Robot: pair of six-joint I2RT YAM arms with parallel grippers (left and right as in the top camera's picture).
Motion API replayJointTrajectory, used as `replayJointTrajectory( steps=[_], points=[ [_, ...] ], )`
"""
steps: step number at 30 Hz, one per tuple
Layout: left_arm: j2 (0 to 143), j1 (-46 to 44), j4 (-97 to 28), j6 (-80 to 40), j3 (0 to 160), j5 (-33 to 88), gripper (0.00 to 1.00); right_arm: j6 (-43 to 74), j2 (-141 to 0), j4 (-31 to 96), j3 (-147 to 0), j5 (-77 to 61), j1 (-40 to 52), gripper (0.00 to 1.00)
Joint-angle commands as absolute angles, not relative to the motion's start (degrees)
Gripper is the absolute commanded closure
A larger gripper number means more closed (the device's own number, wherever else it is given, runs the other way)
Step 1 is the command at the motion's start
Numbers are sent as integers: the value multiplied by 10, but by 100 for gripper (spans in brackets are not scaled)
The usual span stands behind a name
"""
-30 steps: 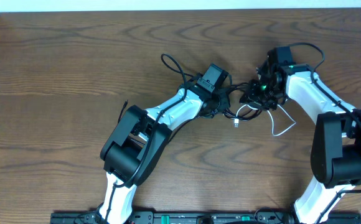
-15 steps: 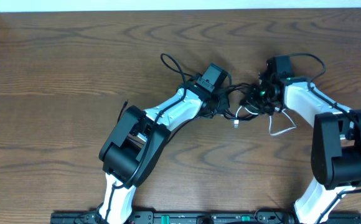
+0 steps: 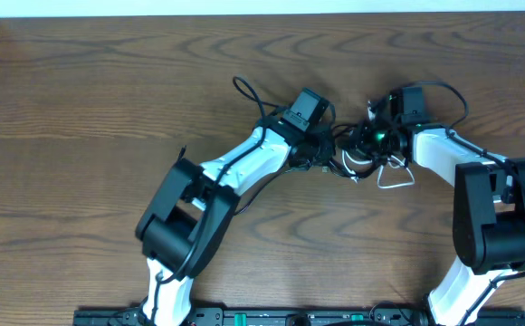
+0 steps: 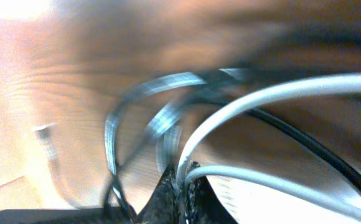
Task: Untangle cables
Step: 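Pull the white cable right with the right gripper, away from the left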
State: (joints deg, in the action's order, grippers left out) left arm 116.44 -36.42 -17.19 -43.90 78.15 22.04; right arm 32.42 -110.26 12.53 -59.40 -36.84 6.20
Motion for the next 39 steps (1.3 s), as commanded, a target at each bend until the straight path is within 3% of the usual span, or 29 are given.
replayJointTrajectory(
  steps=[1,8,10,13,17,20,27,32,39],
  points=[
    [1119,-361,-179,-409,776,232,92,299,-1099,63,-594,-519,43,99],
    [1114,-357,-210,-409,776,229,92,280,-1040,-7,-594,-556,28,99],
    [1114,-355,-216,-409,776,225,85,263,-1018,-22,-594,-556,26,99],
    [1114,-353,-229,-410,776,179,83,263,-992,-32,-594,-553,24,99],
    [1114,-341,-256,-409,776,137,51,250,-967,-34,-594,-533,24,99],
    [1114,-328,-286,-397,776,128,45,239,-958,-35,-594,-519,22,99],
    [1113,-269,-391,-276,776,128,21,231,-924,-34,-597,-437,-3,99],
    [1107,-215,-441,-265,776,128,18,231,-891,1,-611,-375,-30,99],
    [1066,-147,-444,-225,776,164,16,204,-884,248,-706,-218,-71,99]
  ],
)
